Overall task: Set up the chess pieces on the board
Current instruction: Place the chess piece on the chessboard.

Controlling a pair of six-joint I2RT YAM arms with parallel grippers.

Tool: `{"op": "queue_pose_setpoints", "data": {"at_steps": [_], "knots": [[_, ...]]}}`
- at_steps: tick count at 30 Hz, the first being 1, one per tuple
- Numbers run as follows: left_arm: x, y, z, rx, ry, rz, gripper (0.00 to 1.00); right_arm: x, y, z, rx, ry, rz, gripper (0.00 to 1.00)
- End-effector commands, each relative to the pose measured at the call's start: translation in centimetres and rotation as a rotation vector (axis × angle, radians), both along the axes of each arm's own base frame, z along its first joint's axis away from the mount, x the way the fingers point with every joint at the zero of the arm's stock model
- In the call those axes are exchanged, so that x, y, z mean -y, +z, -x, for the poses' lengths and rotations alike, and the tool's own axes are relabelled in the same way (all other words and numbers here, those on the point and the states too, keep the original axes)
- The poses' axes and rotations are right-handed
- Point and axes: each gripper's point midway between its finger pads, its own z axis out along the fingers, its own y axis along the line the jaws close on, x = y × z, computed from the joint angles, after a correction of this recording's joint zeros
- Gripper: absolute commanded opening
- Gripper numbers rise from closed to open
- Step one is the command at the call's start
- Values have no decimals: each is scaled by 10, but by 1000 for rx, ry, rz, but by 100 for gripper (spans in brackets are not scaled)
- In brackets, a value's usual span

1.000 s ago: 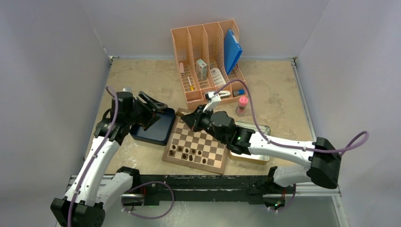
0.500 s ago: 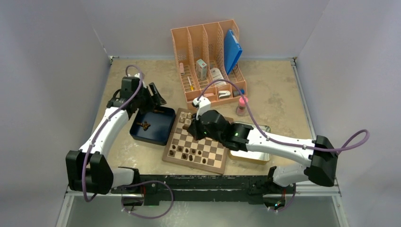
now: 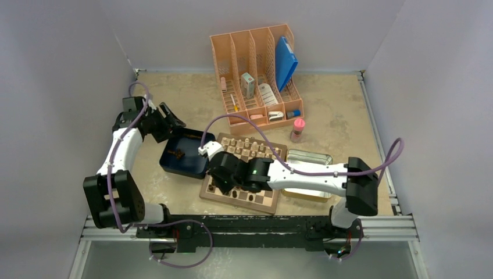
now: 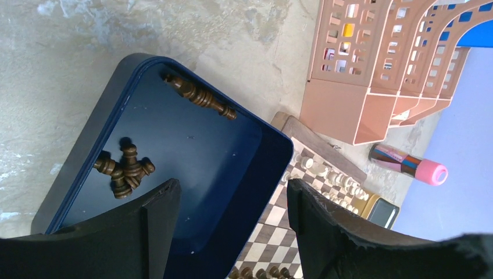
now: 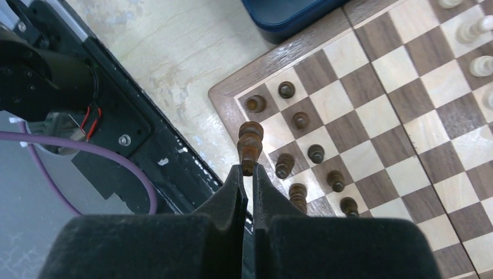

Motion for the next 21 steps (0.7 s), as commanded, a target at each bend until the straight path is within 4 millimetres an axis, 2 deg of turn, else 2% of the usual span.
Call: {"op": "queue_pose_setpoints", "data": {"at_steps": [1, 10, 21], "knots": [[2, -8, 5, -45, 9, 27, 66, -1, 3, 7, 21, 32, 94, 0], [-14, -37, 16, -132, 108, -17, 67, -4, -24, 14, 15, 48, 244, 0], [-16, -42, 19, -155, 118, -16, 66, -2, -39, 10, 21, 34, 317, 0]]}}
